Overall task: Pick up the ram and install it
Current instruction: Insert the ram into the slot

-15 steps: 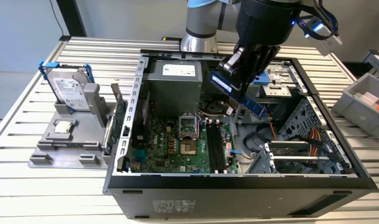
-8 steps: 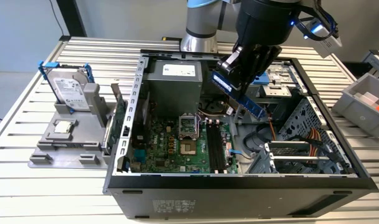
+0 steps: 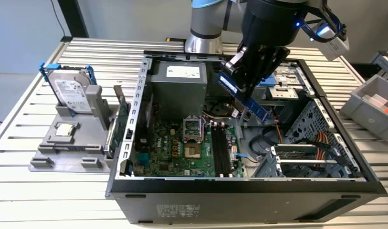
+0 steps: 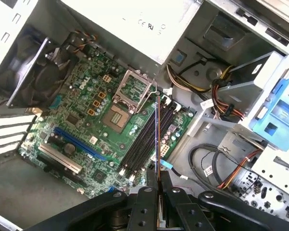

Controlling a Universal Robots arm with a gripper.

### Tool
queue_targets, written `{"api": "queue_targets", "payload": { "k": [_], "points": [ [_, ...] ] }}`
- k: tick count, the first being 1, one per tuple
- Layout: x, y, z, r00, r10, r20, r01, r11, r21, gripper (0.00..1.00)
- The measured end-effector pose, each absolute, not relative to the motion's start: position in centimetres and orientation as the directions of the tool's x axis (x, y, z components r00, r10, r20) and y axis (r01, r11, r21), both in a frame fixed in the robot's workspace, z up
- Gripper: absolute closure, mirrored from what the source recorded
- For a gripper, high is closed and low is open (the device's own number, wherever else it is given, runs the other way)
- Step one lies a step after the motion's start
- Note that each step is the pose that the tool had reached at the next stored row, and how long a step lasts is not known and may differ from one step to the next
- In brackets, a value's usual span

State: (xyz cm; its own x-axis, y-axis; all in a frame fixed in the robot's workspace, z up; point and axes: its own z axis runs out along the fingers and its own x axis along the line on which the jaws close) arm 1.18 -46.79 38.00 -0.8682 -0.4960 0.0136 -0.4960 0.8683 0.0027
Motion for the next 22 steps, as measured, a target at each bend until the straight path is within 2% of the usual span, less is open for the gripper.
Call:
{"api": "queue_targets", "payload": {
  "k": [22],
  "points": [
    [1.21,-46.79,37.99,-0.958,-0.288,0.014,-0.288,0.958,0.003,1.0]
  ]
}}
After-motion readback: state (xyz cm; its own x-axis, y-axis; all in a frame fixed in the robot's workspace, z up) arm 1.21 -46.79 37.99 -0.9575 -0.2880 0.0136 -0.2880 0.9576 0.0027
